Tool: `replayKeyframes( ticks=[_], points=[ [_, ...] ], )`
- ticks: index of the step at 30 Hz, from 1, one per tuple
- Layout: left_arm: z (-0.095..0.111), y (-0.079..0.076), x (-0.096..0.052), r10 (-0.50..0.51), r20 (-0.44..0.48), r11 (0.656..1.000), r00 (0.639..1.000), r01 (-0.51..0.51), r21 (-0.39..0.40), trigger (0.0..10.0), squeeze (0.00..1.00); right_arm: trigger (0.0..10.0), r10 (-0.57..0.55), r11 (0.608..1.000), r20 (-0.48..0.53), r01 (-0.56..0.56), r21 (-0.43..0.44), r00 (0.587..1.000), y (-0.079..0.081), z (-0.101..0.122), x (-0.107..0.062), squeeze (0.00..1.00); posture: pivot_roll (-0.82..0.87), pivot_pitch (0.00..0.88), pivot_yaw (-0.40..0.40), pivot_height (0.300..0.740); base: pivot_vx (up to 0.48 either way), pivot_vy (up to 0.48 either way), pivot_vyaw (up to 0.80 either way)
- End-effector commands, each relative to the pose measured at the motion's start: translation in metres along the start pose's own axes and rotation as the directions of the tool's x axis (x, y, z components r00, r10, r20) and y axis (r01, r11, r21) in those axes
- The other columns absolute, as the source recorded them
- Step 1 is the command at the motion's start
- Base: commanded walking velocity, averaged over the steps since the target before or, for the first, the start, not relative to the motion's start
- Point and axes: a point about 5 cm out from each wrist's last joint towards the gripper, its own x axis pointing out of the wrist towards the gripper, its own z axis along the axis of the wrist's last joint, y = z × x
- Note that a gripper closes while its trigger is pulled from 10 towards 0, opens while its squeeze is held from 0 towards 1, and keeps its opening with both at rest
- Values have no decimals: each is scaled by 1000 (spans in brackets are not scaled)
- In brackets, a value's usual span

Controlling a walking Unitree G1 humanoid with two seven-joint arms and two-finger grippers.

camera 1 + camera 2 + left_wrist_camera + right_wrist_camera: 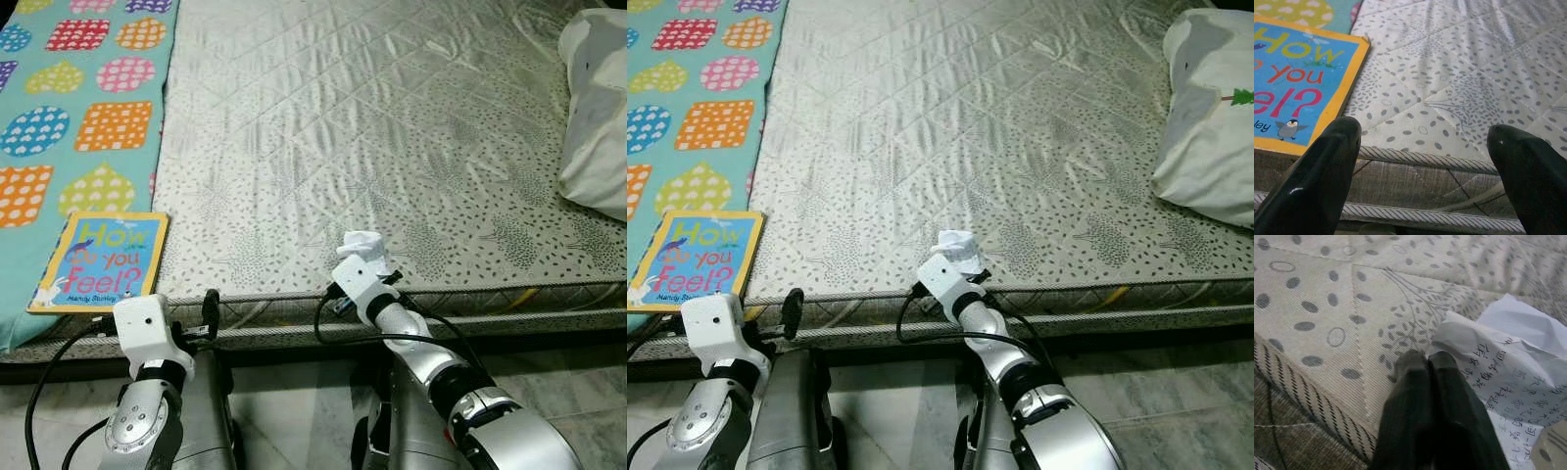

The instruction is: Clean up the room

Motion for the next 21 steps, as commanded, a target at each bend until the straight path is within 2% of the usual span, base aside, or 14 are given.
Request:
replayKeyframes(
  ticks=[1, 7, 8, 9, 10, 11, 15, 17, 18, 19, 21],
  points=[
    [-6, 4, -1, 15, -27, 1000, 1000, -15, 3, 10000, 0, 0, -7, 999, -5, 7, 44, 1000, -1, -6, -4, 0, 116, 254, -19, 543, 0, 0, 0],
    [-6, 2, 2, 11, -21, 1000, 1000, -11, 1, 10000, 0, 0, -55, 988, 31, 50, 146, 998, -13, -2, -4, 0, 103, 242, -15, 543, 0, 0, 0],
    [-6, 2, 3, 11, -17, 1000, 1000, -11, 0, 10000, 0, 0, -67, 979, 50, 56, 194, 997, -16, 1, -5, 0, 97, 236, -13, 543, 0, 0, 0],
    [-5, 2, 6, 10, -13, 1000, 1000, -10, -1, 10000, 0, 0, -85, 959, 85, 58, 278, 993, -21, 6, -5, 0, 87, 225, -11, 543, 0, 0, 0],
    [-5, 2, 7, 9, -11, 1000, 1000, -9, -2, 10000, 0, 0, -93, 948, 96, 59, 314, 991, -24, 8, -5, 0, 79, 217, -9, 543, 0, 0, 0],
    [-5, 2, 7, 9, -11, 1000, 1000, -9, -2, 10000, 0, 0, -93, 948, 96, 59, 314, 991, -24, 8, -5, 0, 79, 217, -9, 543, 0, 0, 0],
    [-3, 0, 14, 13, 11, 1000, 1000, -13, -10, 10000, 0, 0, -108, 876, 154, 20, 482, 982, -28, 20, -9, 0, 57, 188, -7, 543, 0, 0, 0],
    [-3, -1, 16, 14, 17, 1000, 1000, -14, -12, 10000, 0, 0, -109, 853, 175, 2, 521, 979, -28, 24, -11, 0, 47, 171, -8, 543, 0, 0, 0],
    [-4, 0, 17, 24, 19, 1000, 1000, -24, -11, 10000, 0, 0, -112, 829, 178, -6, 560, 978, -28, 25, -14, 0, 36, 145, -6, 543, 0, 0, 0],
    [-4, 0, 17, 24, 19, 1000, 1000, -24, -11, 10000, 0, 0, -112, 829, 178, -6, 560, 978, -28, 25, -14, 0, 36, 145, -6, 543, 0, 0, 0],
    [-7, 2, 20, 48, 15, 999, 999, -48, -10, 10000, 0, 0, -115, 786, 180, -21, 618, 977, -26, 27, -18, 0, 26, 127, -1, 543, 0, 0, 0]
  ],
)
